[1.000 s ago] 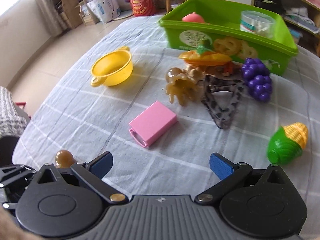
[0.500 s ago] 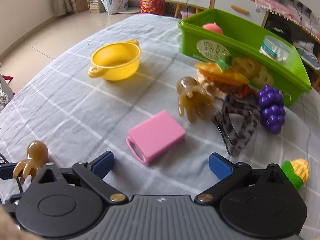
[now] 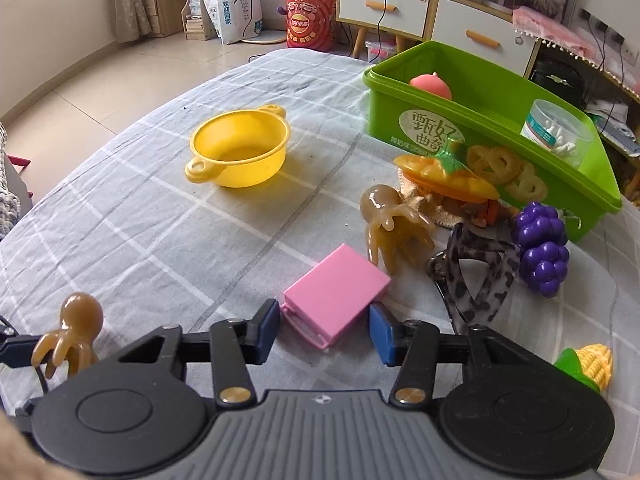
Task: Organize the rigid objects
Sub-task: 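Grasp and lift the pink block with the right gripper while the left gripper holds the octopus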
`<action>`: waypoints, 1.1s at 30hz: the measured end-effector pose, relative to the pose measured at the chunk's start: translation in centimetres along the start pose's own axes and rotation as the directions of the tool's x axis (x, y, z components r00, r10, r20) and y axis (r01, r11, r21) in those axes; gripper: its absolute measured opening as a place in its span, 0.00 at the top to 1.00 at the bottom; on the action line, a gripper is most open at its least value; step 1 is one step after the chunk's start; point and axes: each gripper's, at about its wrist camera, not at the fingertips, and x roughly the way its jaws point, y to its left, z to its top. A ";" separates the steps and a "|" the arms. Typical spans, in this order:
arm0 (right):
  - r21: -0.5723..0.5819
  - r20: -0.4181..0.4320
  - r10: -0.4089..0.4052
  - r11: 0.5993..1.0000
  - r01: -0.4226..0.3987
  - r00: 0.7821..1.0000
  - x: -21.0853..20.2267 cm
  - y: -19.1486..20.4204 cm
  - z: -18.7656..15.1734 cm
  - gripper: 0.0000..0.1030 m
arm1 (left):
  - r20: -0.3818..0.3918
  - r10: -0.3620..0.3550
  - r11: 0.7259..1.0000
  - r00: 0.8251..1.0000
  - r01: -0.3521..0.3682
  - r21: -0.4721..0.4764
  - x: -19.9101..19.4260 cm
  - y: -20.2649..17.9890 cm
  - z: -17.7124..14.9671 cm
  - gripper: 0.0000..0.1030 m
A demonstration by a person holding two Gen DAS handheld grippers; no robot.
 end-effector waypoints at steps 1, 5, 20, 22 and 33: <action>0.003 -0.004 0.002 1.000 -0.002 1.000 -0.1 -0.1 0.0 0.72 | 0.004 -0.001 1.000 1.000 0.001 -0.002 0.0 0.0 0.1 0.56; 0.058 -0.018 0.033 0.998 -0.032 0.999 -0.7 -1.2 -0.2 0.76 | 0.015 -0.013 1.000 1.000 0.013 -0.010 -0.2 -0.1 0.7 0.56; 0.394 0.030 0.201 0.898 -0.197 0.979 -4.6 -7.2 -0.9 1.00 | 0.041 -0.078 0.997 0.996 0.079 -0.016 -0.2 -0.5 3.5 0.56; 0.401 0.042 0.197 0.894 -0.197 0.979 -5.0 -7.6 -1.0 1.00 | 0.047 -0.083 0.997 0.995 0.083 -0.003 -0.2 -0.9 4.1 0.56; 0.559 0.026 0.256 0.798 -0.226 0.966 -3.2 -8.0 -0.5 0.64 | 0.059 -0.062 0.994 0.996 0.056 0.096 0.2 -1.9 6.5 0.56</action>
